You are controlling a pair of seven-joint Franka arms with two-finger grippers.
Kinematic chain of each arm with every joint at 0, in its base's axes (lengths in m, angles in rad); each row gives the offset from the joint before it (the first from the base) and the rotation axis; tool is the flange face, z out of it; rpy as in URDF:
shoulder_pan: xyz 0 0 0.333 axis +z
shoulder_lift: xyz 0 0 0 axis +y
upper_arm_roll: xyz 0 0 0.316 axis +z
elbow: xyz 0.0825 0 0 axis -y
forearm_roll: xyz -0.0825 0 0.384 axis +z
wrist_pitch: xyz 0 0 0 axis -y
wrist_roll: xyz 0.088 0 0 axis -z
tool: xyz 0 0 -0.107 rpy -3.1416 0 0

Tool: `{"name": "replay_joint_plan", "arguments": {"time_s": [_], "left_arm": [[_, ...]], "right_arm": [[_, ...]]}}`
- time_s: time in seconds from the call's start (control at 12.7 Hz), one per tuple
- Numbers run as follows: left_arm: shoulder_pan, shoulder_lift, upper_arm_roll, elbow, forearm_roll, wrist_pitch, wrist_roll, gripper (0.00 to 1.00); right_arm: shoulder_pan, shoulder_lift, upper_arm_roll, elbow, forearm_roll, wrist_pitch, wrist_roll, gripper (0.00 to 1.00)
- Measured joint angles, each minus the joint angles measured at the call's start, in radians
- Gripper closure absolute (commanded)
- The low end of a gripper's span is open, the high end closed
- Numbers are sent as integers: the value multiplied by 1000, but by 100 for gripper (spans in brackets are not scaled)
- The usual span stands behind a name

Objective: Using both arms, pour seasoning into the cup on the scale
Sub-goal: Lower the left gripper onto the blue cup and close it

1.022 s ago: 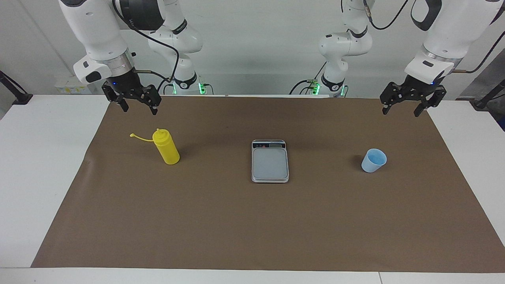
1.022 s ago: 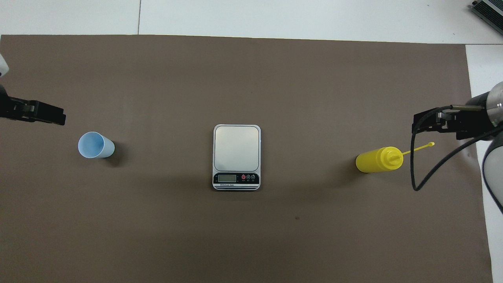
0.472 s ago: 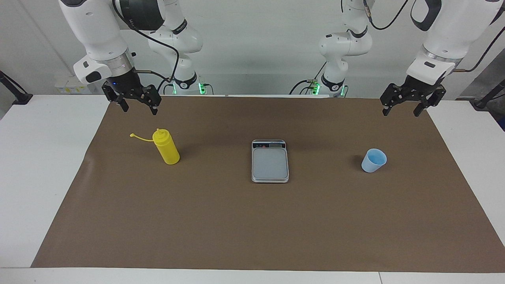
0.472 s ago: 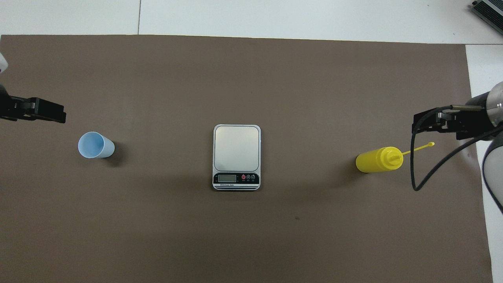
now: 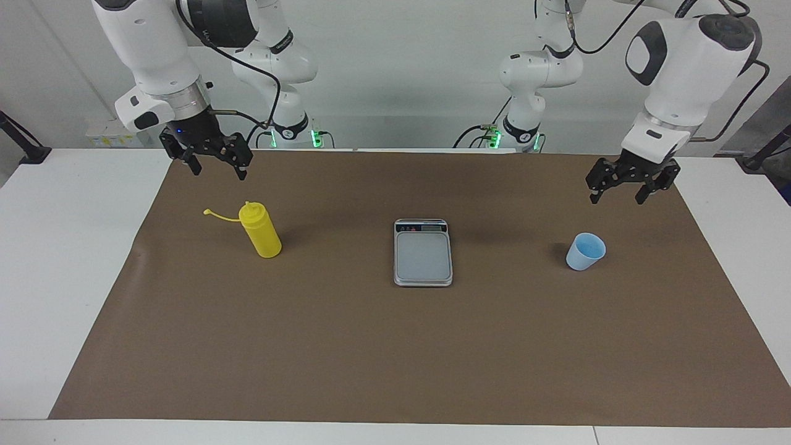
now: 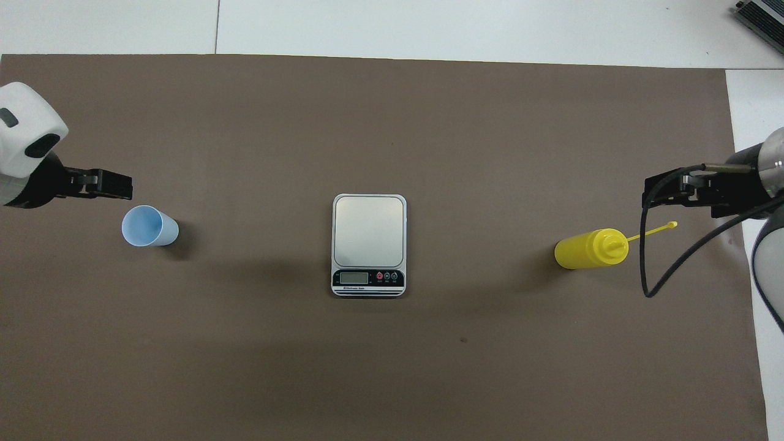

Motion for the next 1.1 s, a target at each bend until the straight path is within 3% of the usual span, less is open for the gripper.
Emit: {"name": "replay_joint_plan", "arguments": {"time_s": [0.71,1.1], "left_arm": [[31,90,4,-241,-44,349,-16,0],[26,111,-2,-287,-45,430,-19,0]], "right_arm": [[0,0,0,0,0,0,0,0],[0,0,0,0,0,0,0,0]]}}
